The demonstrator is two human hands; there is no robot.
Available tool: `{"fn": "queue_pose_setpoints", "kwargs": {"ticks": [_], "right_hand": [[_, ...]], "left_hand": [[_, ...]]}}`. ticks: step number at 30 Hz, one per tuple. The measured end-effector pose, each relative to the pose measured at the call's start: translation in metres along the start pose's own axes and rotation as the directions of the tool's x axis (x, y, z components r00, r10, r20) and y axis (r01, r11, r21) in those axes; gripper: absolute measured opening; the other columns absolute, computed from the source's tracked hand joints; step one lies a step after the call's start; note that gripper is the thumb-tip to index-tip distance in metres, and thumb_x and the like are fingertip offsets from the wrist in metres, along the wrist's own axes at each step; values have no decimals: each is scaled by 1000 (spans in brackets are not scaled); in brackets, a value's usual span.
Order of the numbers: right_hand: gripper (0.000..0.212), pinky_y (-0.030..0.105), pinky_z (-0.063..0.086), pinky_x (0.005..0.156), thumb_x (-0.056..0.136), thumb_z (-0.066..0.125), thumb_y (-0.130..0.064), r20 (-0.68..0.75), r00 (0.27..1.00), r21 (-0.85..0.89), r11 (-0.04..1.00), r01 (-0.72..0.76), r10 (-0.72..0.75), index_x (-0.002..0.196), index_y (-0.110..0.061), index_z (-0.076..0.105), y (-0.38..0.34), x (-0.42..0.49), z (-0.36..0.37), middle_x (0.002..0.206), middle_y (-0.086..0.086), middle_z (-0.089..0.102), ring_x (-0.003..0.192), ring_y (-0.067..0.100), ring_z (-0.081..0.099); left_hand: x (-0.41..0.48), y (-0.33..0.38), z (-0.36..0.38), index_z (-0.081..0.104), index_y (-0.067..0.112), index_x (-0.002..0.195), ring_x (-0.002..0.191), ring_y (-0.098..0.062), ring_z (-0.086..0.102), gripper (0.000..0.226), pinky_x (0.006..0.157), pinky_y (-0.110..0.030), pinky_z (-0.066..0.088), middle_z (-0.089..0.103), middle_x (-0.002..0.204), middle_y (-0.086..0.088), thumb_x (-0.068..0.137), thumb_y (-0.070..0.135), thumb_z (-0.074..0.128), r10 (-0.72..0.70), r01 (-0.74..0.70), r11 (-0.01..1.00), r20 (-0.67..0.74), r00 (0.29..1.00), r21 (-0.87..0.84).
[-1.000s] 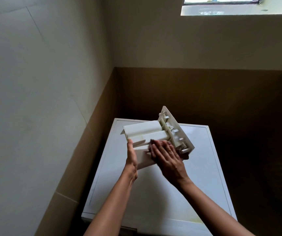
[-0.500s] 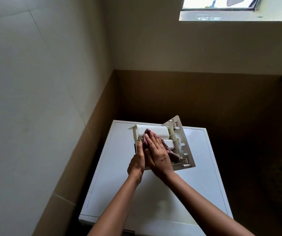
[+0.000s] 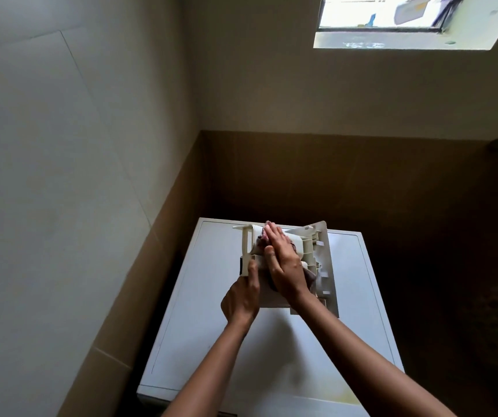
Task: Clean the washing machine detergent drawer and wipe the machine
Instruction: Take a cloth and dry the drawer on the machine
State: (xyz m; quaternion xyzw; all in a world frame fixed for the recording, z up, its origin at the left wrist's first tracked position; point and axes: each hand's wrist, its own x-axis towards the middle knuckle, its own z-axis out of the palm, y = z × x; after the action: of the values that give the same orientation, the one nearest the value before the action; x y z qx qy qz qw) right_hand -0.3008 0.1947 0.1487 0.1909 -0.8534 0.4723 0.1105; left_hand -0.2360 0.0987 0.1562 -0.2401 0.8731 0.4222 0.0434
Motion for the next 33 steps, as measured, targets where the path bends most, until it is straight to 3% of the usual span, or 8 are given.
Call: {"fn": "queue_pose_setpoints", "kwargs": {"ticks": [4, 9, 13, 18, 22, 26, 29, 33], "right_hand": [[46, 32, 19, 118, 97, 41, -25, 74, 991, -11, 994, 111, -110, 141, -12, 44, 15, 7, -18, 148, 3, 41, 143, 13, 26], [31, 34, 39, 89, 100, 41, -25, -45, 894, 9, 895, -445, 445, 117, -15, 65, 12, 28, -37, 120, 11, 64, 114, 29, 54], [34, 32, 41, 75, 97, 40, -38, 111, 941, -11, 947, -322, 321, 99, -16, 67, -16, 41, -33, 101, 3, 70, 94, 18, 60], [32, 30, 42, 71, 97, 43, -40, 233, 952, 40, 976, -213, 198, 96, -17, 65, -33, 43, -26, 88, 0, 68, 79, 10, 57], [38, 26, 39, 84, 98, 40, -40, 214, 898, -121, 923, -366, 384, 117, -18, 64, -5, 46, -49, 119, 6, 66, 107, 15, 56], [36, 33, 38, 92, 99, 38, -33, 187, 848, -221, 862, -455, 496, 116, -14, 63, 5, 44, -57, 124, 13, 62, 117, 29, 53], [27, 29, 36, 72, 99, 41, -31, 122, 915, -160, 917, -365, 386, 100, -17, 64, -18, 34, -37, 110, 9, 68, 105, 26, 59], [25, 36, 46, 72, 99, 43, -33, 53, 976, -2, 978, -209, 209, 95, -17, 63, -44, 24, -13, 92, 3, 70, 88, 19, 63]], "left_hand": [[-1, -5, -2, 62, 20, 79, 86, -26, 63, 72, 72, -32, 46, 70, 92, -8, 91, 66, 8, 38, -37, 999, -66, 997, 13], [-10, -16, -3, 52, 17, 63, 67, -16, 56, 77, 58, -23, 36, 61, 69, -1, 82, 71, 2, 108, -102, 993, -101, 989, 63], [-8, -19, -2, 66, 14, 82, 75, -21, 60, 77, 63, -26, 39, 67, 82, -4, 88, 67, 10, 141, -121, 978, -113, 984, 168], [-15, -22, -3, 59, 17, 74, 66, -13, 52, 73, 57, -23, 36, 59, 72, 3, 82, 68, 8, 150, -125, 979, -151, 977, 161], [-16, -29, -12, 52, 21, 62, 64, -14, 52, 81, 56, -23, 32, 59, 66, 2, 71, 81, -1, 85, -82, 996, -212, 974, 20], [-15, -35, -17, 54, 18, 62, 60, -10, 49, 93, 53, -19, 30, 57, 63, 2, 56, 86, -9, 81, -87, 996, -237, 968, -18], [-14, -32, -13, 59, 17, 70, 66, -14, 51, 87, 58, -23, 34, 58, 68, 2, 73, 82, 0, 49, -52, 999, -206, 977, -11], [-12, -28, -10, 59, 19, 82, 77, -19, 55, 65, 71, -28, 42, 63, 86, -4, 92, 65, 13, -51, 46, 998, -138, 989, -35]]}}
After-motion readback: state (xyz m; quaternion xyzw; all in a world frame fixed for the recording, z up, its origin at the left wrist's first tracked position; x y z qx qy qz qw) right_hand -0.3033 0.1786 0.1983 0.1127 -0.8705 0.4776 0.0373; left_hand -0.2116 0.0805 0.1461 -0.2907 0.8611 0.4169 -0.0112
